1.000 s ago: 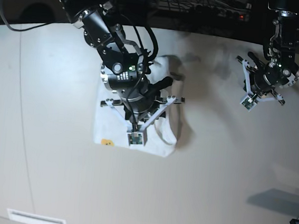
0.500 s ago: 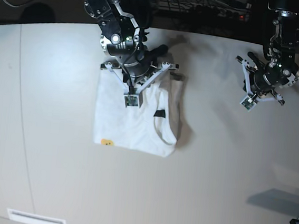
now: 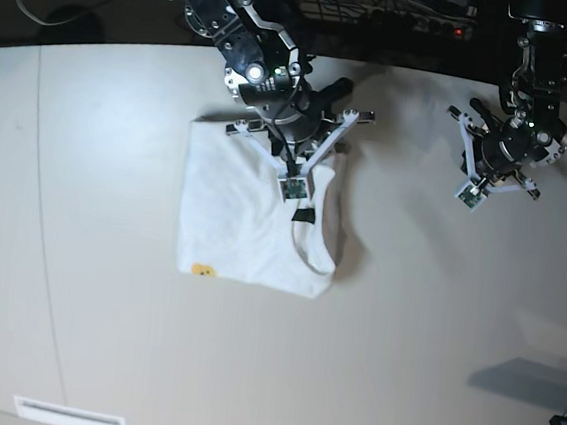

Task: Fold the T-shirt properly
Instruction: 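Lift the right gripper off the shirt and move it aside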

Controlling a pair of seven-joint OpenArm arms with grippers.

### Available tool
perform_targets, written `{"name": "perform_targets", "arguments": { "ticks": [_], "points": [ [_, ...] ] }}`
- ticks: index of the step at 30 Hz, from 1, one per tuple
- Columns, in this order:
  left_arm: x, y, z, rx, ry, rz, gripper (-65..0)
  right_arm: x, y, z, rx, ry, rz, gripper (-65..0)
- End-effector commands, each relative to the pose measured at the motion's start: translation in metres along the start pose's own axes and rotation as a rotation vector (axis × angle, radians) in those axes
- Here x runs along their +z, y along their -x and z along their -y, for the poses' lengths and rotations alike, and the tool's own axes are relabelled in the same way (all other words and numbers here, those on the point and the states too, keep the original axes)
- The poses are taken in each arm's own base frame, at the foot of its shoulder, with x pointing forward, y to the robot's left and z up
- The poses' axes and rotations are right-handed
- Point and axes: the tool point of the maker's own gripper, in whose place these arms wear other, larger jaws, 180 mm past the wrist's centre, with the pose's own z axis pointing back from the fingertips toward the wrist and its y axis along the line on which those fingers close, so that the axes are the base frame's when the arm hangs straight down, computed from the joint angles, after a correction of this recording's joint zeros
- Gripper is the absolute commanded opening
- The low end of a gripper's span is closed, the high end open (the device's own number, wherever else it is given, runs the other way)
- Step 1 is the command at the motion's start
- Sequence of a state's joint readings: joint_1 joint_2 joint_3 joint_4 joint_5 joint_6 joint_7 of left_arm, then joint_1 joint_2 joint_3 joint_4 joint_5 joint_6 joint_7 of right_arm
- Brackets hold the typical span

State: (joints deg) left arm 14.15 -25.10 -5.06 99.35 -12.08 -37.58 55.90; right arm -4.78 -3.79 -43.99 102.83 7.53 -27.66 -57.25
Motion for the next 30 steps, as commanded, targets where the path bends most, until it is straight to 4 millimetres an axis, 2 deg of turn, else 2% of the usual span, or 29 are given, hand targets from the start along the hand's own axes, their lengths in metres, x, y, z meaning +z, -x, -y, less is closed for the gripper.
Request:
{"name": "perform_targets", "arguments": {
  "ticks": [1, 5, 9, 12, 14, 16, 20, 23, 27, 30],
  "points": [
    [0.004, -0.005, -0.007, -0.009, -0.014, 0.015, -65.0, 0.002, -0.013, -0.015, 0.01, -0.049, 0.032, -64.6],
    [0.004, -0.005, -0.007, -0.009, -0.014, 0.015, -65.0, -0.01, -0.006, -0.022, 0.02, -0.086, -0.028, -64.6],
    [0.004, -0.005, -0.007, -0.009, -0.014, 0.017, -65.0, -0.011, -0.006, -0.026, 0.048, -0.107, -0.044, -64.6],
    [0.004, -0.006, -0.007, -0.009, -0.015, 0.018, -65.0, 0.006, -0.014, -0.031, 0.1, -0.138, -0.004, -64.6],
    [0.004, -0.006, -0.007, -0.009, -0.015, 0.018, -65.0, 0.029, -0.032, -0.032, 0.091, -0.17, 0.052, -64.7],
    [0.004, -0.008, -0.009, -0.009, -0.018, 0.023, -65.0, 0.044, -0.044, -0.025, 0.064, -0.174, 0.077, -64.7],
    [0.004, -0.008, -0.009, -0.009, -0.018, 0.023, -65.0, 0.035, -0.049, 0.01, 0.002, -0.093, 0.063, -64.7],
    [0.004, -0.008, -0.009, -0.009, -0.019, 0.024, -65.0, 0.029, -0.049, 0.026, 0.012, -0.051, 0.082, -64.7],
    [0.004, -0.01, -0.01, -0.008, -0.02, 0.027, -65.0, 0.011, -0.039, 0.038, 0.017, -0.007, 0.058, -64.7],
    [0.003, -0.011, -0.007, -0.002, -0.017, 0.031, -65.0, -0.001, -0.033, 0.039, 0.01, 0.008, 0.048, -64.7]
  ]
}}
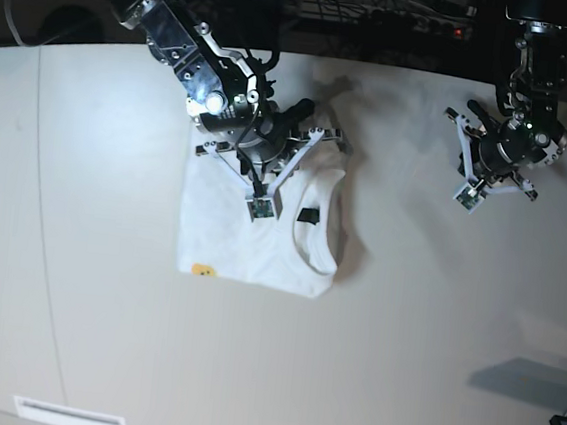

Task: Fold the T-shirt properly
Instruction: 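Lift the right gripper off the shirt and move it aside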

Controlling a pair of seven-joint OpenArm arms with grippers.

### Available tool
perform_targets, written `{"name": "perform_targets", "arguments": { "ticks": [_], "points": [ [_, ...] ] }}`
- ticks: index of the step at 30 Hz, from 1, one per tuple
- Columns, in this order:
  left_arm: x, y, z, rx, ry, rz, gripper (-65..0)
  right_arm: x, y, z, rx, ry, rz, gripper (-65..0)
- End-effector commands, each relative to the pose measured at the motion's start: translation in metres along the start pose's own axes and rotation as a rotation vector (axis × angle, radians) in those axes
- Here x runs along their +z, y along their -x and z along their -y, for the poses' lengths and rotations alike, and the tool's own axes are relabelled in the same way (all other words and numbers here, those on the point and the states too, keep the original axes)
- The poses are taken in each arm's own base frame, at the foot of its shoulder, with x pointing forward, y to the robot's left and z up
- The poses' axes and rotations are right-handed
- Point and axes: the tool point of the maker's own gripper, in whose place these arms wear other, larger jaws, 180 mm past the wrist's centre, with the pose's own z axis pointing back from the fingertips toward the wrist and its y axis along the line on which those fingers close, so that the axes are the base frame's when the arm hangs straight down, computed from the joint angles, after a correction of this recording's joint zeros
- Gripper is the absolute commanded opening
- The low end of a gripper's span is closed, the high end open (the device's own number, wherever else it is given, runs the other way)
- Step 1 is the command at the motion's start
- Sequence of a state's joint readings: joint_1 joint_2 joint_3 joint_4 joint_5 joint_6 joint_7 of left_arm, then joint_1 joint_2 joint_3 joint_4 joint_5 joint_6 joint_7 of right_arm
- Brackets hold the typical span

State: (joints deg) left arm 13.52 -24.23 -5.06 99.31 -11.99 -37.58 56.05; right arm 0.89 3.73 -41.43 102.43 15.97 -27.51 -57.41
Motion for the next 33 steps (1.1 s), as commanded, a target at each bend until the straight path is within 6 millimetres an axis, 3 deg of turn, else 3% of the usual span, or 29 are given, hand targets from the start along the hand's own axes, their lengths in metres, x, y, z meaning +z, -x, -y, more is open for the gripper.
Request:
{"name": "perform_targets", "arguments": {
  "ticks": [1, 4, 11, 18, 21, 23, 26, 30, 33],
  "points": [
    [0.004, -0.007, -0.008, -0.011, -0.016, 0.022, -65.0, 0.0, -0.017, -0.009, -0.004, -0.018, 0.053, -64.7],
    [0.004, -0.007, -0.008, -0.01, -0.015, 0.023, -65.0, -0.012, -0.009, -0.009, 0.004, -0.003, 0.033, -64.6],
    [0.004, -0.006, -0.008, -0.009, -0.015, 0.021, -65.0, -0.034, 0.011, -0.043, 0.084, -0.036, -0.037, -64.6],
    [0.003, -0.01, -0.002, 0.002, -0.006, 0.033, -65.0, -0.043, 0.018, -0.048, 0.145, -0.028, -0.06, -64.6],
    [0.012, -0.024, -0.002, -0.025, -0.023, 0.076, -65.0, -0.034, 0.004, -0.034, 0.131, -0.015, -0.019, -64.6],
    [0.025, -0.041, 0.001, -0.056, -0.041, 0.129, -65.0, -0.02, -0.013, -0.031, 0.12, -0.026, 0.033, -64.6],
    [0.045, -0.059, 0.007, -0.103, -0.066, 0.187, -65.0, 0.002, -0.045, -0.011, 0.073, -0.013, 0.1, -64.6],
    [0.049, -0.053, 0.019, -0.121, -0.045, 0.181, -65.0, 0.032, -0.07, 0.022, -0.012, 0.022, 0.14, -64.6],
    [0.05, -0.052, 0.037, -0.13, 0.007, 0.211, -65.0, 0.038, -0.065, 0.053, -0.041, 0.082, 0.137, -64.6]
  ]
}}
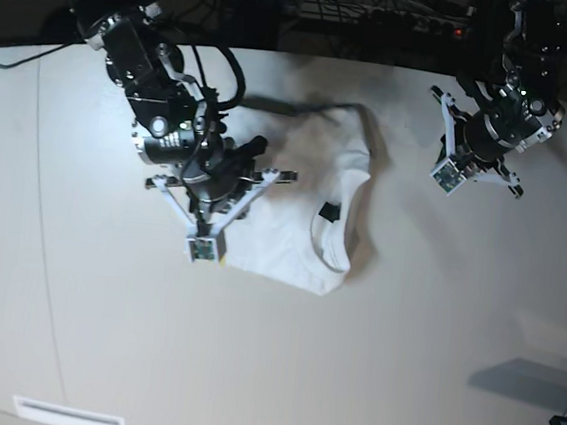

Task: Fold the T-shirt properly
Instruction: 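Lift the right gripper off the shirt and move it aside, then sweep the left gripper across the shirt to smooth and square it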

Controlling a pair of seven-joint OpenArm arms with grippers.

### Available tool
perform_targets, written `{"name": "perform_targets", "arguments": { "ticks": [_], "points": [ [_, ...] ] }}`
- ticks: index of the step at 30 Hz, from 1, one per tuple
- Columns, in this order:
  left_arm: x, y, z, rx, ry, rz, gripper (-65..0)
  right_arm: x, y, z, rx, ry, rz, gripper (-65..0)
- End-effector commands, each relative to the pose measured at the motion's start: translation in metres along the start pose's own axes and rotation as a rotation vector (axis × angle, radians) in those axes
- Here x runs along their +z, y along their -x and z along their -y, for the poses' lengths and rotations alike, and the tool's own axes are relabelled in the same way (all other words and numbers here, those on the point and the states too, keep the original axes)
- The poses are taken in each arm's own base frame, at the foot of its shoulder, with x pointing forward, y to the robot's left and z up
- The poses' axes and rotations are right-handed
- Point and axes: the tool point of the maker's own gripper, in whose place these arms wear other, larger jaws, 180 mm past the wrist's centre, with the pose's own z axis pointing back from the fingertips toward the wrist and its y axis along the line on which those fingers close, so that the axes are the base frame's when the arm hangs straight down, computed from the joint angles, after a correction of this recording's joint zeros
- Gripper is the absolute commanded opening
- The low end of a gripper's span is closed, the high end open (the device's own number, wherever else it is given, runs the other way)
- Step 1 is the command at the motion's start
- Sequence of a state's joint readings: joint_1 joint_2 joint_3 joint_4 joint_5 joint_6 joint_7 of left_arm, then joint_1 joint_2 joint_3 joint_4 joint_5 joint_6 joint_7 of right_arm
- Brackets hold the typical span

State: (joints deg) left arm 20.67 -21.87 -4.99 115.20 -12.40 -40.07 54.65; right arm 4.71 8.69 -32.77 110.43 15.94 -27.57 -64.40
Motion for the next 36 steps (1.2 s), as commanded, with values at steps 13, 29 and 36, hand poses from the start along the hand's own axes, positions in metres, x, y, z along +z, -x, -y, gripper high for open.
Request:
{"name": "perform_targets", "arguments": {
  "ticks": [13, 29, 36],
  "points": [
    [0.035, -0.103, 0.05, 0.282, 0.276, 0.566, -65.0, -0.017, 0.027, 0.081, -0.074, 0.195, 0.021, -64.6],
    [-0.022, -0.134, 0.094, 0.146, 0.327, 0.455, -65.0, -0.007, 0.047, 0.136, -0.136, 0.327, 0.082, -64.6],
    [-0.056, -0.088, 0.097, 0.144, 0.315, 0.283, -65.0, 0.023, 0.036, 0.172, -0.181, 0.402, 0.148, -64.6]
  ]
}}
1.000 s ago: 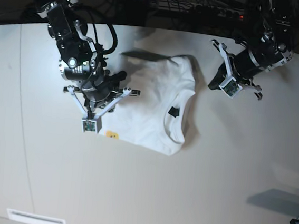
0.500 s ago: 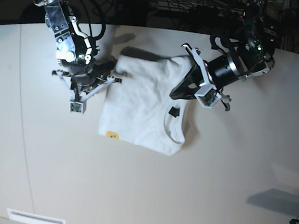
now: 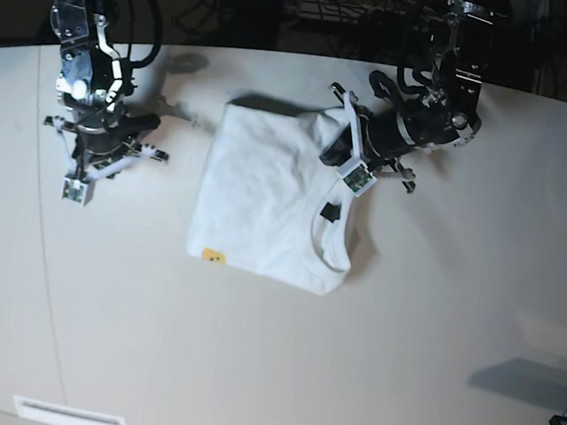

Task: Fold the T-shirt properly
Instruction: 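Sweep the left gripper across the shirt to smooth and square it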

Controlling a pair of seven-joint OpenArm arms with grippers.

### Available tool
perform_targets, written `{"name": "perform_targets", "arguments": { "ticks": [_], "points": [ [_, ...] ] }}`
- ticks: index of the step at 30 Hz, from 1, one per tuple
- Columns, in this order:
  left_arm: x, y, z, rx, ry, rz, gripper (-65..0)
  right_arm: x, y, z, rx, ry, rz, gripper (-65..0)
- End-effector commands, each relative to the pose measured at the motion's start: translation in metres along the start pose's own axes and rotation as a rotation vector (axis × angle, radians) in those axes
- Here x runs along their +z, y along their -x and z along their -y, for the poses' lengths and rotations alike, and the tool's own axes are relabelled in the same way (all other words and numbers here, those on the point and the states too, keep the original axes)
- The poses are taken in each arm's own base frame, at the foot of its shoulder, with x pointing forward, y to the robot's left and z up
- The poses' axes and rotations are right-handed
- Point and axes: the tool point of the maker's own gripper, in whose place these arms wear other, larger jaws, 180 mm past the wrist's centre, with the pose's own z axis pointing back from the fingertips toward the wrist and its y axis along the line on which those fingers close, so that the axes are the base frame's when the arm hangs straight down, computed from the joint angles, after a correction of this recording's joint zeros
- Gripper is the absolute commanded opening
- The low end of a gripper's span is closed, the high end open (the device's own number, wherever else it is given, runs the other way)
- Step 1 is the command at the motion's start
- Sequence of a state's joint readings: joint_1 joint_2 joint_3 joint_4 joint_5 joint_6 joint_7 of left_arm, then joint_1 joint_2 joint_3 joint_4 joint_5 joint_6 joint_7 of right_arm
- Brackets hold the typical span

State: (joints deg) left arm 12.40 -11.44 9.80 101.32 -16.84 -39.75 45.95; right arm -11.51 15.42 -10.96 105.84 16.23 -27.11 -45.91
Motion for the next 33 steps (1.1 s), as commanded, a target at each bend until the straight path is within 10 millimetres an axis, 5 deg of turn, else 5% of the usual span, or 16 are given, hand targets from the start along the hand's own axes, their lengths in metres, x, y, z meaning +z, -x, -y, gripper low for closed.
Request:
{"name": "perform_targets", "arguments": {
  "ticks": [1, 3, 7, 18, 23, 33],
  "points": [
    [0.002, -0.001, -0.008, -0.022, -0.021, 0.001, -65.0, 0.004, -0.015, 0.004, 0.0, 0.009, 0.055, -64.6],
    [0.003, 0.016, -0.021, -0.025, -0.06, -0.058, -65.0, 0.005, -0.018, 0.008, -0.008, 0.017, 0.06, -64.6],
    [0.003, 0.021, -0.053, -0.054, -0.129, -0.105, -65.0, 0.006, -0.012, 0.01, -0.007, 0.022, 0.048, -64.6],
    [0.0, -0.021, -0.139, -0.17, -0.227, -0.13, -65.0, 0.007, -0.002, 0.009, 0.0, 0.019, 0.027, -64.6],
    [-0.026, -0.039, -0.151, -0.305, -0.218, -0.208, -65.0, 0.007, -0.005, 0.009, -0.001, 0.018, 0.033, -64.6],
    [-0.086, -0.09, -0.133, -0.358, -0.136, -0.111, -65.0, 0.006, -0.009, 0.008, -0.002, 0.016, 0.042, -64.6]
  ]
}}
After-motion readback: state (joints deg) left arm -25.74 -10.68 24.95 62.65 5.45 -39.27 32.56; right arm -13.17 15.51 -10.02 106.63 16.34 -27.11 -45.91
